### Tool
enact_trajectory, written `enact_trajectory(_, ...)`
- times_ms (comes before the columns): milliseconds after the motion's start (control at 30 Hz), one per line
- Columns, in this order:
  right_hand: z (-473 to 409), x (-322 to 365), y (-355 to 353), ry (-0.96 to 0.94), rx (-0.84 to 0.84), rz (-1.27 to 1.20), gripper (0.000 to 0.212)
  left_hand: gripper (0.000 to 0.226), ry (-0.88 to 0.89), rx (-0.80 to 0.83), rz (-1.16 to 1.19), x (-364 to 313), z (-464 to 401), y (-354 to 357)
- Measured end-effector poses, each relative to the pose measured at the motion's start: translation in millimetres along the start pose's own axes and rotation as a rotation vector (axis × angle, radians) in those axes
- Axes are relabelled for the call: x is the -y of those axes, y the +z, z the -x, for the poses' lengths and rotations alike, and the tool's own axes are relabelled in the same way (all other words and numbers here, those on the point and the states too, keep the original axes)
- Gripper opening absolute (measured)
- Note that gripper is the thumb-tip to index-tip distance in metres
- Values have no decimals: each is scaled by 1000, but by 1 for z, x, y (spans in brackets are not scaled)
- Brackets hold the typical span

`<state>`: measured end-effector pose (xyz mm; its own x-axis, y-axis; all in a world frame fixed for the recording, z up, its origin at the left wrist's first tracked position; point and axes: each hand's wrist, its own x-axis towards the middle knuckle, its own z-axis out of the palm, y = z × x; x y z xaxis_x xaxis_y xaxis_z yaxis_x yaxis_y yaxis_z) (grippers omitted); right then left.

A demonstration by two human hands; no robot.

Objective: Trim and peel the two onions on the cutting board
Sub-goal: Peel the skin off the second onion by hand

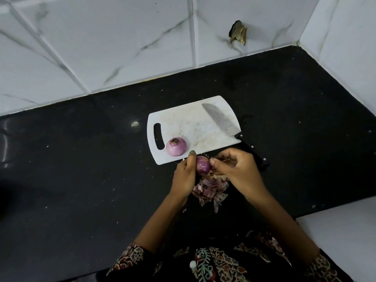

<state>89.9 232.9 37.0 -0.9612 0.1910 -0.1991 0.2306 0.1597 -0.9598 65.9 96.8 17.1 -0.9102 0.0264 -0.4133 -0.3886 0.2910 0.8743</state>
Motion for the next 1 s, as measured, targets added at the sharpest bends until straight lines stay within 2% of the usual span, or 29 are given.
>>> enact_trajectory(67, -3, -6, -3, 64, -100, -11, 9, 61, 0, 20, 15, 0, 0, -1)
enact_trajectory(133, -7, -14, -8, 88, -123, 95, 11, 62, 26, 41, 19, -1, 2, 0)
enact_trajectory(233, -7, -12, -11, 80, -10, 214, 21, 53, 76, 41, -20, 0, 4, 1)
enact_trajectory(367, -1, 6, -8, 63, 109, 24, 14, 38, 160, 22, -56, -1, 4, 1)
enact_trajectory(433, 2, 9, -6, 36, 144, 36, 16, 33, 177, 34, -68, -2, 5, 0)
enact_trajectory(600, 3, 10, 0, -23, 64, 122, 20, 32, 201, 45, -82, -3, 7, -1)
enact_trajectory(733, 3, 7, -1, -31, 2, 81, 23, 64, 228, 65, -84, 1, 3, -1)
enact_trajectory(900, 0, -1, 0, 27, -84, 72, 13, 49, 185, 144, -40, -3, 4, -2)
enact_trajectory(1000, -1, -11, -5, 21, -158, 227, 8, 45, 81, 186, 75, 1, 4, -3)
